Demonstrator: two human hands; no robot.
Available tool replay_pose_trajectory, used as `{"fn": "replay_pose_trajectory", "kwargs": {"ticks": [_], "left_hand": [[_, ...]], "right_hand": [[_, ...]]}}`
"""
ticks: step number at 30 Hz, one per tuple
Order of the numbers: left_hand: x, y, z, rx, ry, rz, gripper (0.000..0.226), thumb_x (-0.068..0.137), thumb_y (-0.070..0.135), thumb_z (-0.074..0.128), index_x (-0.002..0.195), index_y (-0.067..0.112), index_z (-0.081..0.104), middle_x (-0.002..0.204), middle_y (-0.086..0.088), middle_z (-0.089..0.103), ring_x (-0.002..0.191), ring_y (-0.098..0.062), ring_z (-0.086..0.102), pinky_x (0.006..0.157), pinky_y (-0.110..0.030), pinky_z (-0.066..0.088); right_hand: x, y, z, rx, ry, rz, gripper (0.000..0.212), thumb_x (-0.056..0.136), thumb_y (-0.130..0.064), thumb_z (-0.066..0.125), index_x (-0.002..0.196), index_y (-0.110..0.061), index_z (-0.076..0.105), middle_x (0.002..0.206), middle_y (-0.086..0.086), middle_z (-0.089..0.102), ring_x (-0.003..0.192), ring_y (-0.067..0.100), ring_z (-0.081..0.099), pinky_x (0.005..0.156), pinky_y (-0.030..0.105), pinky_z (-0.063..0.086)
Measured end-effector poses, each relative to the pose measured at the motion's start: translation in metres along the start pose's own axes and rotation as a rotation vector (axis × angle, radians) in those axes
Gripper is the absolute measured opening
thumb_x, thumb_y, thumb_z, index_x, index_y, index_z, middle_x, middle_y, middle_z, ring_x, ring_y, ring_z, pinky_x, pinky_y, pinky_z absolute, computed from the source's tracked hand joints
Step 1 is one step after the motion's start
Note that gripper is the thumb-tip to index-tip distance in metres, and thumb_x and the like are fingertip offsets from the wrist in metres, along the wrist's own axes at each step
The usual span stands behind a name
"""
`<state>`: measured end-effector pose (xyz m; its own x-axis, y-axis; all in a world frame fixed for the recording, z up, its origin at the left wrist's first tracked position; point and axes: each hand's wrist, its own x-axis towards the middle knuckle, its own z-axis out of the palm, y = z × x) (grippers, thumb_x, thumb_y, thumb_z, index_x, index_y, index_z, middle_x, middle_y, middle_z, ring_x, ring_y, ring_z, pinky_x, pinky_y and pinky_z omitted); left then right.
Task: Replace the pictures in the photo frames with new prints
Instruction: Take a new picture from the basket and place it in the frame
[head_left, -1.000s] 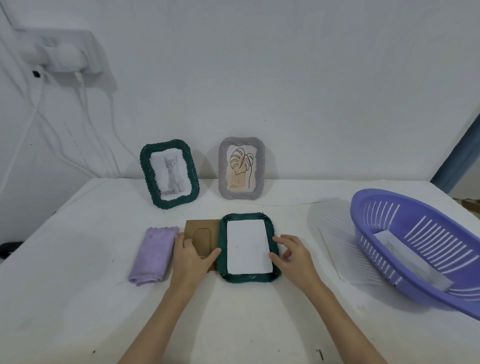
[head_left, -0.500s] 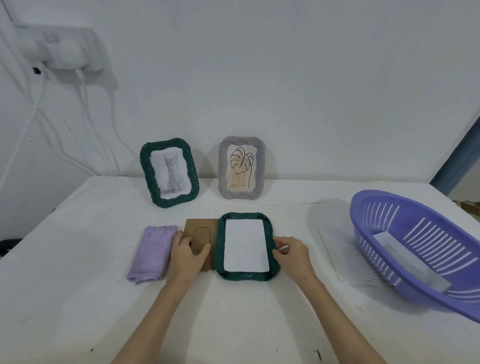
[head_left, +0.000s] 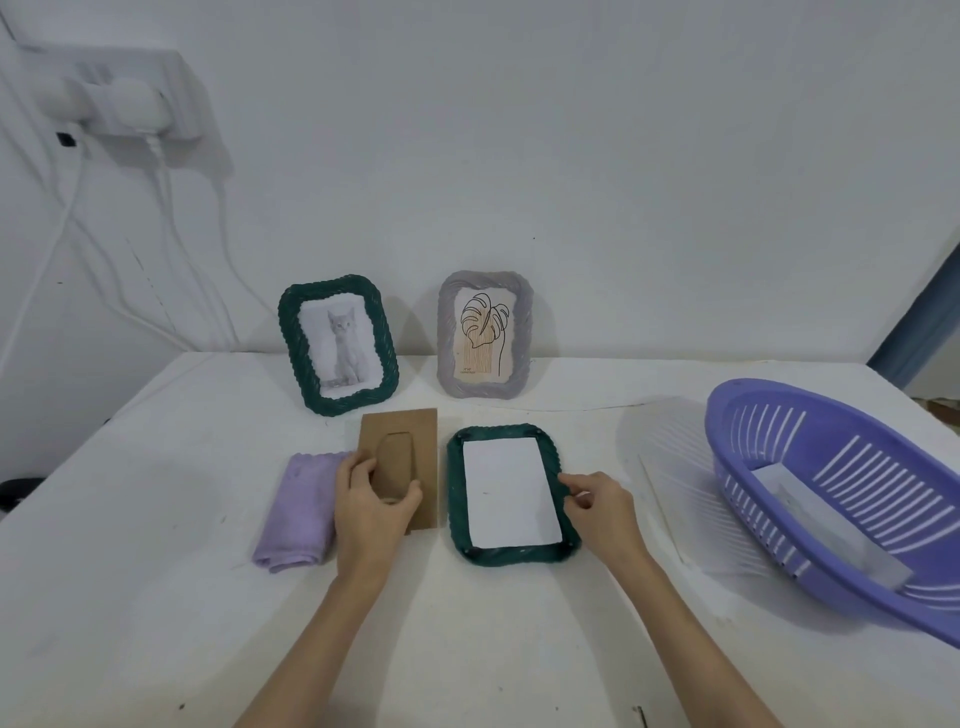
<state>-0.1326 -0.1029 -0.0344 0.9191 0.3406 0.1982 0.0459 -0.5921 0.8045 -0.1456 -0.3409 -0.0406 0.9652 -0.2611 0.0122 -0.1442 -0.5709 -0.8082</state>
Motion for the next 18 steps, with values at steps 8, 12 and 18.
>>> {"fn": "replay_pose_trajectory", "kwargs": {"ticks": [8, 12, 18], "left_hand": [[-0.013, 0.056, 0.012, -0.287, -0.219, 0.083, 0.051, 0.073, 0.026, 0.076, 0.117, 0.017, 0.052, 0.133, 0.009, 0.028, 0.082, 0.013, 0.054, 0.066, -0.003, 0.043], [-0.015, 0.070, 0.021, -0.393, -0.341, 0.072, 0.034, 0.089, 0.028, 0.056, 0.122, 0.019, 0.052, 0.133, 0.004, 0.043, 0.107, -0.010, 0.051, 0.089, -0.021, 0.042], [0.004, 0.061, 0.017, -0.253, -0.498, 0.057, 0.052, 0.083, -0.003, 0.059, 0.132, 0.009, 0.047, 0.123, -0.010, 0.057, 0.102, -0.017, 0.056, 0.090, -0.030, 0.049]], "right_hand": [[-0.017, -0.061, -0.005, 0.348, -0.164, -0.269, 0.033, 0.092, -0.028, 0.052, 0.125, -0.036, 0.053, 0.107, -0.013, 0.063, 0.089, -0.001, 0.057, 0.079, 0.012, 0.046], [-0.010, -0.064, -0.015, 0.207, -0.072, -0.333, 0.031, 0.088, -0.020, 0.060, 0.116, -0.033, 0.059, 0.096, -0.020, 0.060, 0.068, -0.002, 0.048, 0.066, 0.009, 0.043], [0.010, -0.051, -0.039, -0.027, -0.271, -0.256, 0.044, 0.084, -0.014, 0.065, 0.125, -0.024, 0.056, 0.103, -0.002, 0.055, 0.066, 0.000, 0.041, 0.064, 0.005, 0.038]]}}
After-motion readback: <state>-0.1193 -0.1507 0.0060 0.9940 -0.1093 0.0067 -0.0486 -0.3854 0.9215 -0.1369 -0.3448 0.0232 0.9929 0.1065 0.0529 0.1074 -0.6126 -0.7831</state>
